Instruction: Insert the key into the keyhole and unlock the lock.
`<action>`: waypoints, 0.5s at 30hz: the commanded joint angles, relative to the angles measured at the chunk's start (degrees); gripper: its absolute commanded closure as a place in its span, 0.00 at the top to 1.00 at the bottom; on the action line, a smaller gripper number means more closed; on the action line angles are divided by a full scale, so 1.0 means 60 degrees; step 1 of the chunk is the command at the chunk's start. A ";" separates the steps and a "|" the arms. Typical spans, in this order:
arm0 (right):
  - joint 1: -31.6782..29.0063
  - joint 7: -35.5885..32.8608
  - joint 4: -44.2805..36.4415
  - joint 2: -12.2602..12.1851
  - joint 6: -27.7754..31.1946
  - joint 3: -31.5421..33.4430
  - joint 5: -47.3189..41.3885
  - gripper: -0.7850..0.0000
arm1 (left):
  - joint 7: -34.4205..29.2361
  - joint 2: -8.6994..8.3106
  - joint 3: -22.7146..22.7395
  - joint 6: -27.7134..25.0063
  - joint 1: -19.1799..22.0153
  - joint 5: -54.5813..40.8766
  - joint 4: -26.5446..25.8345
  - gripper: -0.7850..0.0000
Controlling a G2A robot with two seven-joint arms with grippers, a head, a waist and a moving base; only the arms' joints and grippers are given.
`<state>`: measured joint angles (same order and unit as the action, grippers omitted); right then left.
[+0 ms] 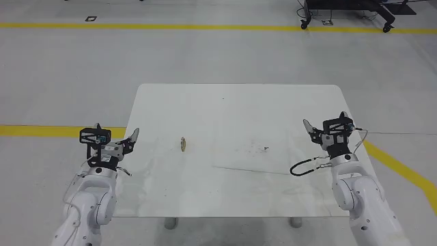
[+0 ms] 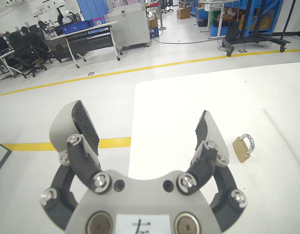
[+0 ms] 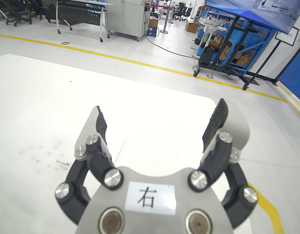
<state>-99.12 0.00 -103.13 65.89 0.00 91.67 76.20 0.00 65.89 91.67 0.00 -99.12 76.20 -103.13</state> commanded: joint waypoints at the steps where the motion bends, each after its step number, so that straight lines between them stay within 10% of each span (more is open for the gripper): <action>1: 0.0000 0.0000 0.0000 0.0000 0.0000 0.0000 0.0000 1.00 | 0.0000 0.0000 0.0000 0.0000 0.0000 0.0000 0.0000 1.00; 8: 0.0109 -0.0165 0.0081 -0.0004 0.0344 -0.0169 0.0124 1.00 | 0.0000 0.0000 0.0000 0.0000 0.0000 0.0000 0.0000 1.00; 15: 0.0991 -0.1367 0.0659 -0.0075 0.2899 -0.0840 0.0184 1.00 | 0.0000 0.0000 0.0000 0.0000 0.0000 0.0000 0.0000 1.00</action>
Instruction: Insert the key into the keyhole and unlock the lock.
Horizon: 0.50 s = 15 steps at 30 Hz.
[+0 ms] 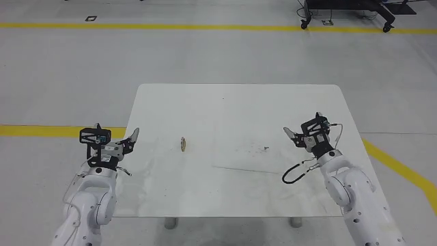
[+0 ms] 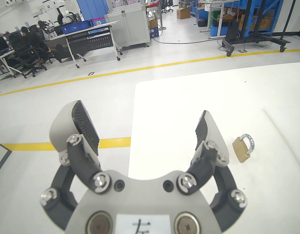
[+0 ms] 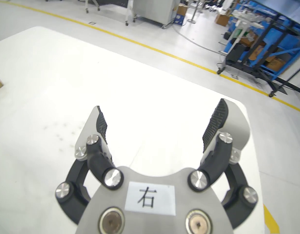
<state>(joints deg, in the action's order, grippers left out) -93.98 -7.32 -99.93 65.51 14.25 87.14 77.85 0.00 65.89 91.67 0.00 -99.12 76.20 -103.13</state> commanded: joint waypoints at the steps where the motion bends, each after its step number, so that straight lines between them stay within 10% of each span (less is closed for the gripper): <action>1: 0.0268 -0.0263 0.0267 -0.0024 0.0905 -0.0133 -0.0179 1.00 | 0.0000 0.0000 0.0000 0.0000 0.0000 0.0000 0.0000 1.00; 15: 0.2500 -0.2007 0.2996 -0.0316 0.7292 -0.1003 -0.2035 0.94 | 0.0000 0.0000 0.0000 0.0000 0.0000 0.0000 0.0000 1.00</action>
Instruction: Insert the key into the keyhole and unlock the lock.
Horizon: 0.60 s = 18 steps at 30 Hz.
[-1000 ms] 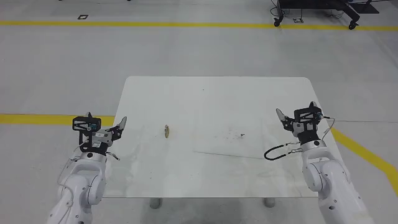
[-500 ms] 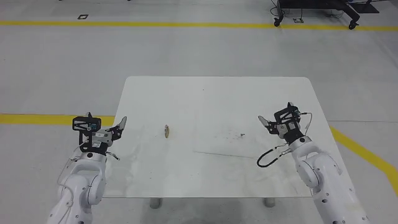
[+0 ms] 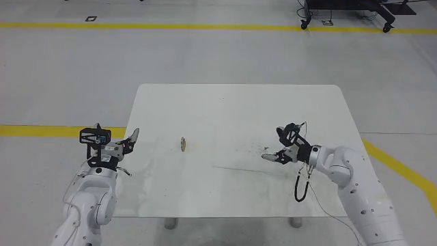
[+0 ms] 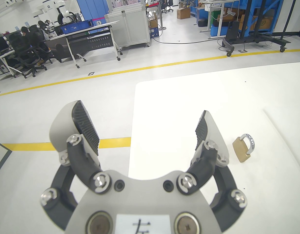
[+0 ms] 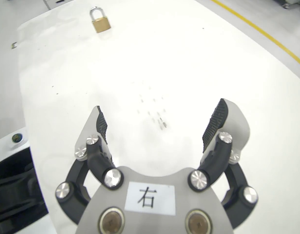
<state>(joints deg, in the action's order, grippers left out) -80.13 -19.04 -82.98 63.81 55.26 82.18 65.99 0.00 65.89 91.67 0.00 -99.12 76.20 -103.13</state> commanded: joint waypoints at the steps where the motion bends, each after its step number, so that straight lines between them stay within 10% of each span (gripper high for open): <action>1: 0.0346 -0.0041 0.0361 -0.0072 0.0456 -0.0292 -0.0031 0.96 | 0.0000 0.0000 0.0000 0.0000 0.0000 0.0000 0.0000 1.00; 5: 0.1033 -0.0015 0.1213 -0.0157 0.0456 -0.0756 0.0565 0.50 | 0.0000 0.0000 0.0000 0.0000 0.0000 0.0000 0.0000 1.00; 18: 0.1781 0.1086 0.1993 -0.0329 0.0420 -0.1706 0.2741 0.33 | 0.0000 0.0000 0.0000 0.0000 0.0000 0.0000 0.0000 1.00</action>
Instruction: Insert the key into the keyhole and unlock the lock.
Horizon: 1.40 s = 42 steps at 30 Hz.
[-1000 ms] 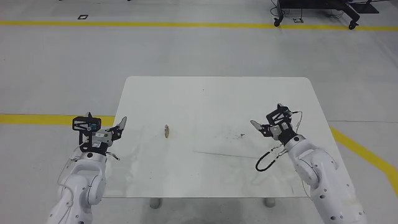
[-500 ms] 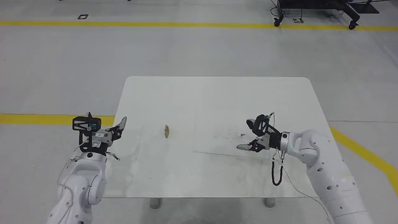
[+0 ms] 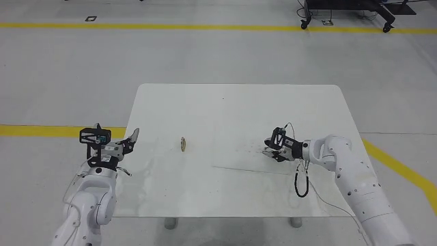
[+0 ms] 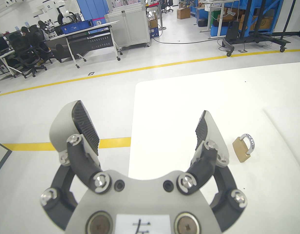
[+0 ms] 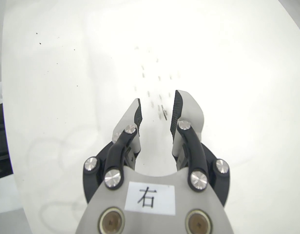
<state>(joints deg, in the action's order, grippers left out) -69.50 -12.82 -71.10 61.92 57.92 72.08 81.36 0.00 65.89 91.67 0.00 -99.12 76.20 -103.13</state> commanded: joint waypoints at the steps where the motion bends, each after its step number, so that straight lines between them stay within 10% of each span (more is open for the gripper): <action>1: 0.0020 0.0092 0.0009 -0.0023 -0.0050 -0.0067 0.0329 0.33 | 0.0000 0.0000 0.0000 0.0000 0.0000 0.0000 0.0000 1.00; 8: 0.0019 0.0514 -0.0019 -0.0080 -0.0216 -0.0281 0.0986 0.26 | 0.0000 0.0000 0.0000 0.0000 0.0000 0.0000 0.0000 1.00; 14: 0.0069 0.0677 0.0055 -0.0115 -0.0221 -0.0375 0.1074 0.00 | 0.0000 0.0000 0.0000 0.0000 0.0000 0.0000 0.0000 1.00; 42: -0.0602 0.2129 -0.0518 -0.0450 -0.0096 0.0632 0.0614 0.00 | 0.0000 0.0000 0.0000 0.0000 0.0000 0.0000 0.0000 1.00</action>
<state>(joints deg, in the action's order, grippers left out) -73.11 -0.04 -74.21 59.23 57.34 75.87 85.05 0.00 65.89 91.67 0.00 -99.12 76.20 -103.13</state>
